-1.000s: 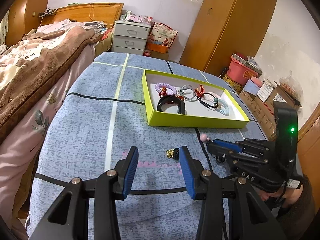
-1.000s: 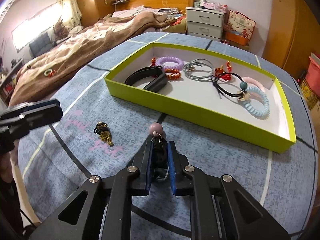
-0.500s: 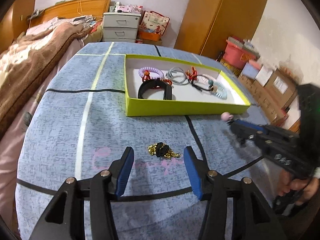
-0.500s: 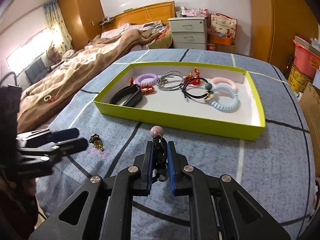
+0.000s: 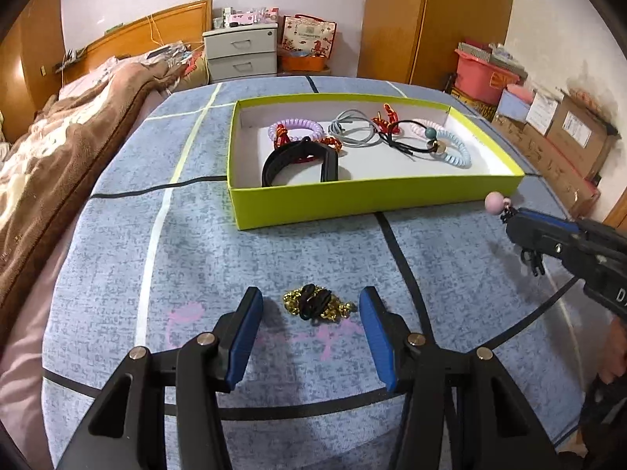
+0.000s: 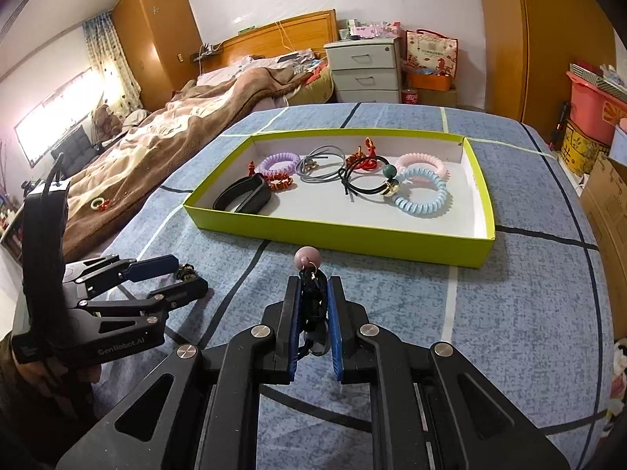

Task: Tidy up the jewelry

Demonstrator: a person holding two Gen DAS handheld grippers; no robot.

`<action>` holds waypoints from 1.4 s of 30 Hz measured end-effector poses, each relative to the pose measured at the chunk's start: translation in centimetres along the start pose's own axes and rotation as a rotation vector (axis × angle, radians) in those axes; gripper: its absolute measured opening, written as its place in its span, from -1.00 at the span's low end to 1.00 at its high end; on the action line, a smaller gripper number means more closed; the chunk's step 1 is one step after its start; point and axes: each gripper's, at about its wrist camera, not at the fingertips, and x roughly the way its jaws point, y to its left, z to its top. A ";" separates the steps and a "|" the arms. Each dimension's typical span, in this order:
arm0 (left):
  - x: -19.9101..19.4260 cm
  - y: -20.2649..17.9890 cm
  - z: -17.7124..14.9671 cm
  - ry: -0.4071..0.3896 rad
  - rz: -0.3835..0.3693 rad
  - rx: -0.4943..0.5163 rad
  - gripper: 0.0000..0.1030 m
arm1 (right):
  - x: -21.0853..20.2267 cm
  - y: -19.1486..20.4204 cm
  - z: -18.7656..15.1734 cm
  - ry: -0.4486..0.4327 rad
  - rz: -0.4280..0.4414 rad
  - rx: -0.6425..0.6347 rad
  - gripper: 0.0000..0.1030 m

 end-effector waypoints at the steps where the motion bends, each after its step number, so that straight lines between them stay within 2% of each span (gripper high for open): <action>1: 0.0 0.0 -0.1 -0.001 0.001 0.001 0.03 | 0.0 0.0 0.0 -0.001 0.003 0.001 -0.74; 2: 0.0 0.0 -0.1 -0.003 -0.001 -0.002 0.02 | 0.0 -0.1 0.0 -0.002 0.006 0.001 -0.74; 6: 0.0 0.0 0.2 -0.006 0.000 -0.006 -0.27 | 0.0 -0.2 -0.1 -0.002 0.008 -0.002 -0.74; 10: -0.1 0.0 0.1 -0.008 -0.005 -0.007 -0.36 | 0.0 -0.1 -0.1 -0.003 0.009 -0.002 -0.74; 26: -1.2 0.1 0.4 -0.047 -0.055 -0.019 -0.40 | -0.3 0.0 0.1 -0.017 0.005 0.004 -0.74; 35: -2.6 -0.2 1.8 -0.092 -0.091 -0.013 -0.40 | -1.6 -0.4 1.1 -0.050 -0.001 0.016 -0.74; 37: -2.9 -0.3 2.5 -0.102 -0.103 -0.013 -0.73 | -1.9 -0.7 1.5 -0.061 -0.006 0.021 -0.74; 42: -3.2 -0.6 4.2 -0.128 -0.113 0.002 -0.73 | -2.2 -1.4 2.5 -0.078 -0.016 0.033 -0.74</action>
